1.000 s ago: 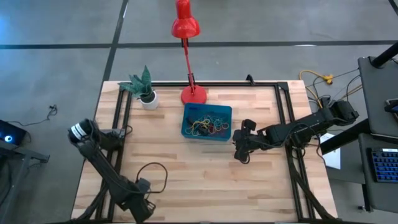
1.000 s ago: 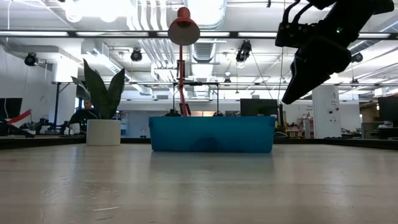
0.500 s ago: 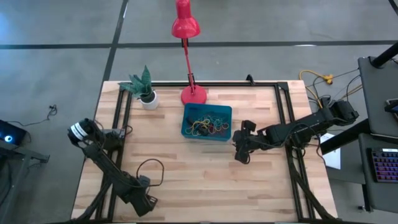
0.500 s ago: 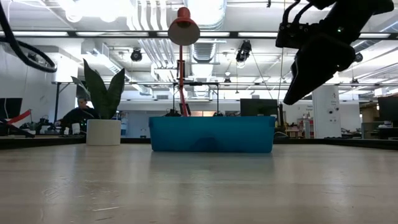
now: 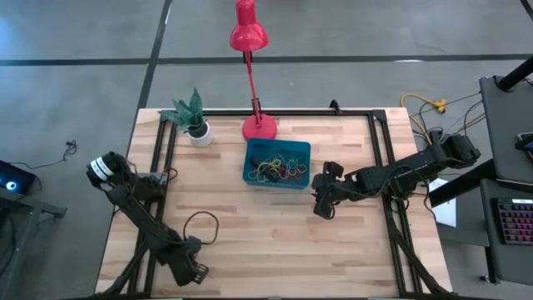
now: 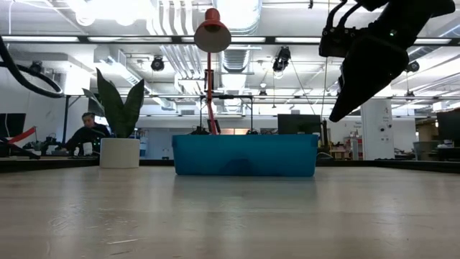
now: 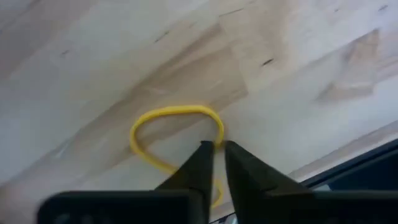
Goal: Pick and place rubber bands into bin
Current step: Put the yellow rubber band into the blue bin
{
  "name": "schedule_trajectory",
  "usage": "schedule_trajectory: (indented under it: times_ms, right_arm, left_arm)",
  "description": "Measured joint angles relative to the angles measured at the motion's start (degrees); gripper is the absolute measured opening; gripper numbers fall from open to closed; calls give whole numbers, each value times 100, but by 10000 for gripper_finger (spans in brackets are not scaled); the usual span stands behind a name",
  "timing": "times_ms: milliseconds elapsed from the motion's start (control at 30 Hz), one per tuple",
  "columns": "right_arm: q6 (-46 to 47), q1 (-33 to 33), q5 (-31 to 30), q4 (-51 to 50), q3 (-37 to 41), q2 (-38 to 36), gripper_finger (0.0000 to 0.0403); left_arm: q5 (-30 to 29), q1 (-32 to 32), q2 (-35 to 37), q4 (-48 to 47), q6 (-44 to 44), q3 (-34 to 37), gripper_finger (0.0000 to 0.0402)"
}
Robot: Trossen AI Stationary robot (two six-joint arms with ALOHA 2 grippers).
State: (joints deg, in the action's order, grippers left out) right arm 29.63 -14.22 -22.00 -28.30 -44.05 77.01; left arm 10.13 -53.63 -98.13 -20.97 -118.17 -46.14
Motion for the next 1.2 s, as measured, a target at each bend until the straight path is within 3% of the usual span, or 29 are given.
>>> schedule_trajectory:
  times_ms: [67, 267, 367, 533, 633, 733, 867, 967, 1067, 1200]
  right_arm:
    - [0, 0, 0, -2, 0, 0, 176]
    - [0, 0, -4, 3, 0, 0, 176]
    - [0, 2, -42, 5, 0, 0, 176]
    - [-2, 3, -50, 14, 0, 0, 176]
    - [-2, 2, -52, 18, 0, 1, 176]
    - [-2, 2, -52, 23, 0, 2, 176]
    - [18, 2, -52, 22, 0, 2, 176]
    - [30, 2, -51, 19, 0, 2, 176]
    - [140, 2, -46, 4, 0, 2, 176]
    - [480, -2, -44, -39, 2, 2, 176]
  left_arm:
    - [-94, 4, -3, 100, 41, 14, 8]
    - [-772, 13, 145, 276, 16, 3, 1]
    - [-1815, 79, 418, 454, -4, 3, 0]
    - [-4136, 328, 1097, 443, 194, 17, 0]
    - [-5483, 521, 1669, 567, 1089, 32, 0]
    - [-6155, 869, 2325, 1007, 2563, 31, 0]
    - [-6039, 1572, 3049, 1853, 4812, 31, 0]
    - [-5337, 2393, 3358, 2579, 6225, 32, 0]
    - [-4316, 3382, 3354, 3015, 7074, -48, 0]
    - [-3242, 4555, 3041, 3101, 7568, -223, 0]
